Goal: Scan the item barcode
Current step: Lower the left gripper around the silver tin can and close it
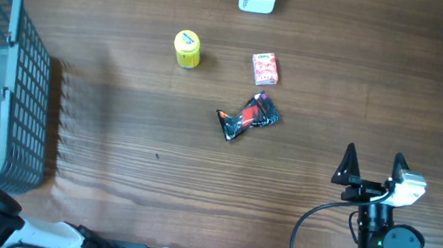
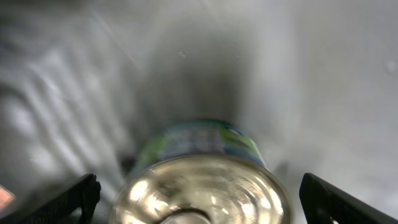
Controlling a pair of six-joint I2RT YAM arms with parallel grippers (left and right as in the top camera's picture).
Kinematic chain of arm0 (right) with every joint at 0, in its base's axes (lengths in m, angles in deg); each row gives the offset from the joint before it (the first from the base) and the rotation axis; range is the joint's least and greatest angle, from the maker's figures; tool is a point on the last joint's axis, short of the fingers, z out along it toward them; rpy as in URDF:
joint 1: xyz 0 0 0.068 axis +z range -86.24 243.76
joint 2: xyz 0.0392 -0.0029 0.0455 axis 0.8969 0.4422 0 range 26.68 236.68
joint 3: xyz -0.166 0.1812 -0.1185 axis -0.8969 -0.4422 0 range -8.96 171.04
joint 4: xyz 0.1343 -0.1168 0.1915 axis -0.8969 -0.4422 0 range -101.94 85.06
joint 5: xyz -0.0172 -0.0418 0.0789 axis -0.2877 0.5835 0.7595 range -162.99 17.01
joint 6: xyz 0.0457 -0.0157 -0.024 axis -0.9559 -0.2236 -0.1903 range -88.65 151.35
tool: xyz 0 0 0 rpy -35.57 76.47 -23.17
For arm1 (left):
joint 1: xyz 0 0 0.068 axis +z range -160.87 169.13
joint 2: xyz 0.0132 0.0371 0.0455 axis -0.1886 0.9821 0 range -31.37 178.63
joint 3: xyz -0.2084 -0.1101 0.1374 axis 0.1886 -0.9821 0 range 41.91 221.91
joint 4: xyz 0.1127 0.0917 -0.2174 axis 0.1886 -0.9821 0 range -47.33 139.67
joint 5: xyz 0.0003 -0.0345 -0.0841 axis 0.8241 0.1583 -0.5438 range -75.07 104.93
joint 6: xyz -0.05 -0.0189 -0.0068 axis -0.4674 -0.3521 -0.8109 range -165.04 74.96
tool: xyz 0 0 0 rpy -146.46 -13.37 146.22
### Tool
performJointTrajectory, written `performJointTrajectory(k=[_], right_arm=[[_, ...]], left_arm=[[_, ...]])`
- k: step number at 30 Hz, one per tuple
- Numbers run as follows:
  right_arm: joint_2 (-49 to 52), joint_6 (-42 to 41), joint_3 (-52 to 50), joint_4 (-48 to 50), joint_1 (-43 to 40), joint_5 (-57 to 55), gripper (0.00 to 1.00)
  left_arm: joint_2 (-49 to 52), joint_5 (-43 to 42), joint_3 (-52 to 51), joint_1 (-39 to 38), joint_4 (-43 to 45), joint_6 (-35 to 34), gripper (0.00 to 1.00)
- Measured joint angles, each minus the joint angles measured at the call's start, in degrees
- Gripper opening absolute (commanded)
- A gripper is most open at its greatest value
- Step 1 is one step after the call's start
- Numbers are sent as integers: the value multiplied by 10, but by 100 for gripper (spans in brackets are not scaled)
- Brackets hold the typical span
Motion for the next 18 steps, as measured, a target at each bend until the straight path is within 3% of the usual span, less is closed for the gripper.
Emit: performJointTrajectory(k=[9,18], right_arm=[[0,0,0,0,0,0,100],[0,0,0,0,0,0,100]], left_arm=[[0,-21,0,0,-12,3,98],[0,-20,0,0,-21,7,85]])
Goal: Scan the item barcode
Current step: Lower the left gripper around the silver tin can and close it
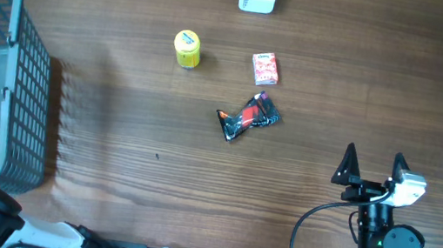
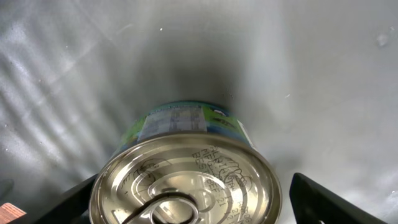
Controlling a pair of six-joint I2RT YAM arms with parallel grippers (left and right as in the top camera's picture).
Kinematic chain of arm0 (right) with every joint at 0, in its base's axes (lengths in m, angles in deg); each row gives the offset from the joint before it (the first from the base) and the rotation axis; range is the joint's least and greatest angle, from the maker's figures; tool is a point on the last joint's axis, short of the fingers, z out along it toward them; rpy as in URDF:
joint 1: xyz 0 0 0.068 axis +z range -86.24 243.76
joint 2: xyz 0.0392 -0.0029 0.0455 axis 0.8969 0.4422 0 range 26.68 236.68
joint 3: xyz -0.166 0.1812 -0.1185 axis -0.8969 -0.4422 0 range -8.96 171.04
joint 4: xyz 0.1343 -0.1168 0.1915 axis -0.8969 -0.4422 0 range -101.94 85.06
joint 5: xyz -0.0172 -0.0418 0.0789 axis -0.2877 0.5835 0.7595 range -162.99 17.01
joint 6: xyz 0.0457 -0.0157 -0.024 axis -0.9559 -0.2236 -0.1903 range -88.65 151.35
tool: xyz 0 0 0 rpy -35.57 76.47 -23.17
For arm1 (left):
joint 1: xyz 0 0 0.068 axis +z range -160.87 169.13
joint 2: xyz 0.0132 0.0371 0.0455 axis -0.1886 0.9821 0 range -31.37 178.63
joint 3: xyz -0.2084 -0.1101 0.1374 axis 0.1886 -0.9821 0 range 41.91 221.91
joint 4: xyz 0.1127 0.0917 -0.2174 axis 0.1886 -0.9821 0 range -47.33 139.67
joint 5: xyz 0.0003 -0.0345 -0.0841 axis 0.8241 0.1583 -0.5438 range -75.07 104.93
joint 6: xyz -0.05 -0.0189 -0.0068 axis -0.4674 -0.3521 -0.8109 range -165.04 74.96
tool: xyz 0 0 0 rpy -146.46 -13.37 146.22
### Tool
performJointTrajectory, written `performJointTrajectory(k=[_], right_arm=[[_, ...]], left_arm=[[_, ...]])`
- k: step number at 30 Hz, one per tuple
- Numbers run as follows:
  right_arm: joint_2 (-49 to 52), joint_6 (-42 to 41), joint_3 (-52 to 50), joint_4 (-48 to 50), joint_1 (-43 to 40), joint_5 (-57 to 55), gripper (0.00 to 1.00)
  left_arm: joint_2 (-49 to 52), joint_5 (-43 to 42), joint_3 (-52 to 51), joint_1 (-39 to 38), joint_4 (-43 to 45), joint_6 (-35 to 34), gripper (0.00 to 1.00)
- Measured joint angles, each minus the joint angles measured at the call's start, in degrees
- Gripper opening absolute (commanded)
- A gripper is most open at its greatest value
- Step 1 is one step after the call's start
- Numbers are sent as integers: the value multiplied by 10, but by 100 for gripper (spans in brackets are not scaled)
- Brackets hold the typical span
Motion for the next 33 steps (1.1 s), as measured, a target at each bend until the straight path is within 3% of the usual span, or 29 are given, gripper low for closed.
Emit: performJointTrajectory(k=[7,16,33], right_arm=[[0,0,0,0,0,0,100],[0,0,0,0,0,0,100],[0,0,0,0,0,0,100]], left_arm=[[0,3,0,0,-4,0,73],[0,3,0,0,-5,0,66],[0,3,1,-1,11,0,68]])
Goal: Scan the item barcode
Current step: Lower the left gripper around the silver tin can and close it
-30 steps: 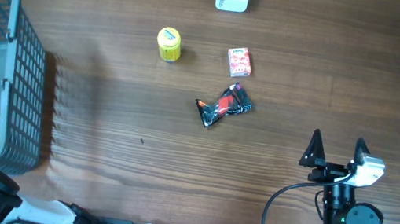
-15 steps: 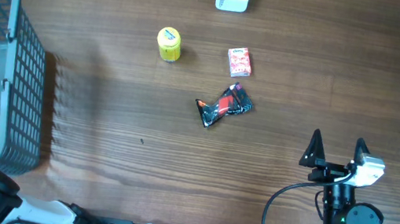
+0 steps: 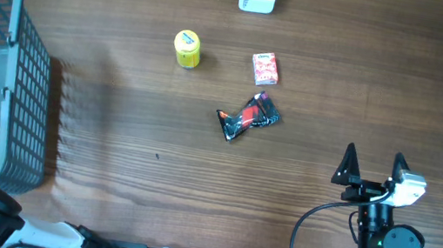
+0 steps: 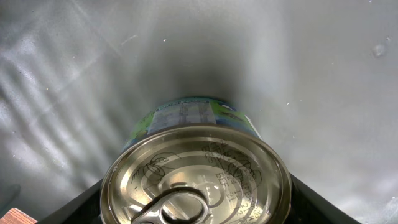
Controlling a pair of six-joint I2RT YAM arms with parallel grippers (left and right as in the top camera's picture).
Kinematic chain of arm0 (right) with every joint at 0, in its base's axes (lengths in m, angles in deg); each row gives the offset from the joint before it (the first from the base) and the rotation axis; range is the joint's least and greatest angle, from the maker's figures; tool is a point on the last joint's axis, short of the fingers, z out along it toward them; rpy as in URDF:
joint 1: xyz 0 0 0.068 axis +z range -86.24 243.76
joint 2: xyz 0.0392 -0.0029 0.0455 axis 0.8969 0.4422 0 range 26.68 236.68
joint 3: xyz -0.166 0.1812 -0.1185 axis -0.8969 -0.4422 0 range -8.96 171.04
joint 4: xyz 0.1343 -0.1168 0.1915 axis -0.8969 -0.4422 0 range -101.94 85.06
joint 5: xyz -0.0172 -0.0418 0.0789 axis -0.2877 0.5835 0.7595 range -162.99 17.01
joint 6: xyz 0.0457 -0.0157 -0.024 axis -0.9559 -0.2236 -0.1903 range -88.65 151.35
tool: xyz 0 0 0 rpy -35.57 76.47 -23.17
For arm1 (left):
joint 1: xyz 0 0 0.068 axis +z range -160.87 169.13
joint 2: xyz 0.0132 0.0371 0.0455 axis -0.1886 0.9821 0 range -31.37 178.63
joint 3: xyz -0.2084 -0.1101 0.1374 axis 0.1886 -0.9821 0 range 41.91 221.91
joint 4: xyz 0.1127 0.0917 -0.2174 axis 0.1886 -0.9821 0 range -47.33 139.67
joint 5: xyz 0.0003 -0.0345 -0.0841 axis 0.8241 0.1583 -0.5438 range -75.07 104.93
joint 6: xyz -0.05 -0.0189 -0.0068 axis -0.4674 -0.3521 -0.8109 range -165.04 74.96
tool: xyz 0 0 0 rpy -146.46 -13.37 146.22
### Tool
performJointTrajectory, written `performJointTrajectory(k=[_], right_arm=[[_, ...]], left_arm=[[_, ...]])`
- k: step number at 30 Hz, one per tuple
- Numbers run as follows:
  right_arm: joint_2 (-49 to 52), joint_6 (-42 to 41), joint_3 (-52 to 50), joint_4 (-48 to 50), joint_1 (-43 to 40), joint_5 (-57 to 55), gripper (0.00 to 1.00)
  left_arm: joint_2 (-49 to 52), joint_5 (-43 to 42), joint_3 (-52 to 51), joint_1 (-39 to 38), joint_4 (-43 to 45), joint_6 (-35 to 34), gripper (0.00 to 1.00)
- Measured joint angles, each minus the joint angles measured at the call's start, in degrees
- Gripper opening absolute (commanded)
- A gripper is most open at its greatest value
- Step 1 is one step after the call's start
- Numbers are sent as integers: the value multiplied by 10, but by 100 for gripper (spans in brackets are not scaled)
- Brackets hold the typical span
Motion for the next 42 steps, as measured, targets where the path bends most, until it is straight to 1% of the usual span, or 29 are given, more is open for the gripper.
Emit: performJointTrajectory(k=[6,20,22,28,42], right_arm=[[0,0,0,0,0,0,100],[0,0,0,0,0,0,100],[0,0,0,0,0,0,100],[0,0,0,0,0,0,100],[0,0,0,0,0,0,100]], left_arm=[[1,0,14,-20,1,0,68],[1,0,98,-123,1,-7,68],[1,0,111,-131,2,-9,66],[1,0,146,-142,0,-18,65],[1,-3,163,-143,-6,-28,66]])
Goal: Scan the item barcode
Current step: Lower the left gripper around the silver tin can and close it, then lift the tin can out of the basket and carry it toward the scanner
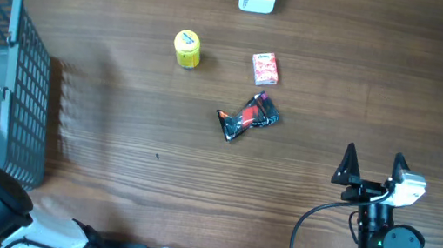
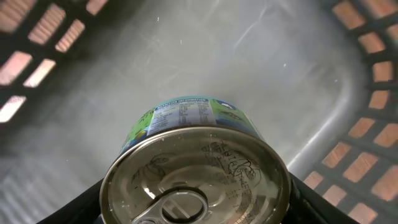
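Note:
A tin can (image 2: 196,168) with a silver pull-ring lid and a green and blue label fills the left wrist view. My left gripper (image 2: 196,208) is shut on it, a black finger (image 2: 93,202) pressed against each side. It hangs above the floor of the grey basket (image 1: 28,95), with mesh walls around it. In the overhead view the left gripper is inside the basket and the can is hidden. The white scanner stands at the table's far edge. My right gripper (image 1: 371,168) rests open at the near right.
On the wooden table lie a yellow jar (image 1: 187,49), a small red box (image 1: 264,68) and a black and red packet (image 1: 246,116), all between the basket and the scanner. The basket's tall mesh wall (image 2: 367,155) surrounds the left gripper.
My left gripper, shut on the can, has moved off the basket floor and toward the far side of the basket; mesh walls now show around the can. The right arm has not moved.
My left gripper was open, low in the basket, with its fingers wide on either side of the can. Then it stood closer, the can filling the gap. Then its fingers were against the can's sides. Now it holds the can off the basket floor.

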Controlling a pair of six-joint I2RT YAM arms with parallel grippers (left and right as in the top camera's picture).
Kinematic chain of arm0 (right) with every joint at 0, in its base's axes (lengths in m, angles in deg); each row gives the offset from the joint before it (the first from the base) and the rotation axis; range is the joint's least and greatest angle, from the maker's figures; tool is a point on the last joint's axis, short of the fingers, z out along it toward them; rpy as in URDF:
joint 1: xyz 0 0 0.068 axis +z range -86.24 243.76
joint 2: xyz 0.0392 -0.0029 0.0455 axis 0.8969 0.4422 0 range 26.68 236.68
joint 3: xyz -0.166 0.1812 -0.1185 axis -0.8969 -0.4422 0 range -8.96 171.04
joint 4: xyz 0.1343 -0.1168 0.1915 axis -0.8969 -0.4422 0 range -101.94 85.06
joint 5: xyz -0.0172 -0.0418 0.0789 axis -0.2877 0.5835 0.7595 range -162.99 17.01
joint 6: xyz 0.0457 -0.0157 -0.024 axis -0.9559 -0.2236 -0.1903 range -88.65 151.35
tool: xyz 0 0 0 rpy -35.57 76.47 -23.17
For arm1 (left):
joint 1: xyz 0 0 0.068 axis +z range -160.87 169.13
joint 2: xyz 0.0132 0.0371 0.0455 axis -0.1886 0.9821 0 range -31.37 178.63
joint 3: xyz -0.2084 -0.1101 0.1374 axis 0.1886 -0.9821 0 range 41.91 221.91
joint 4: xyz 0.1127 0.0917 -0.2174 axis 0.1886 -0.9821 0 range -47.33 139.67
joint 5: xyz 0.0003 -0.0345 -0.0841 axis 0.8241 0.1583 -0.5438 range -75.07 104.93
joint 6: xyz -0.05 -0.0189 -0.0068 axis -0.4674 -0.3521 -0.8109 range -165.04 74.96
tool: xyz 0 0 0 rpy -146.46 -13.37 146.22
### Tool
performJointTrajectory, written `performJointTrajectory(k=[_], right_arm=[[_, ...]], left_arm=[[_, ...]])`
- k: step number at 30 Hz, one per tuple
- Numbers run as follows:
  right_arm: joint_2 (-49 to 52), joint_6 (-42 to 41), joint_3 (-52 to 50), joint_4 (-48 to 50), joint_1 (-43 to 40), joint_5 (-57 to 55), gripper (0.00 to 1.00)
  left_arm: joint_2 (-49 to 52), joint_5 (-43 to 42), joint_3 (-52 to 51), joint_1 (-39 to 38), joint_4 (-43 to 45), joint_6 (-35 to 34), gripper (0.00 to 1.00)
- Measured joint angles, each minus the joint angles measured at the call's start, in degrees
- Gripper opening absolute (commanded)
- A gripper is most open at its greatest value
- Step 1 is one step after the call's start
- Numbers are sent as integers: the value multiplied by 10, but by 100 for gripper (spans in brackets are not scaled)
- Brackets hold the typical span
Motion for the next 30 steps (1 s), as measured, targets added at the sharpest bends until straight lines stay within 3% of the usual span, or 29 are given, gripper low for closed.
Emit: performJointTrajectory(k=[17,30], right_arm=[[0,0,0,0,0,0,100],[0,0,0,0,0,0,100]], left_arm=[[-37,-95,99,0,6,-34,65],[-101,-137,103,-21,43,-46,64]])
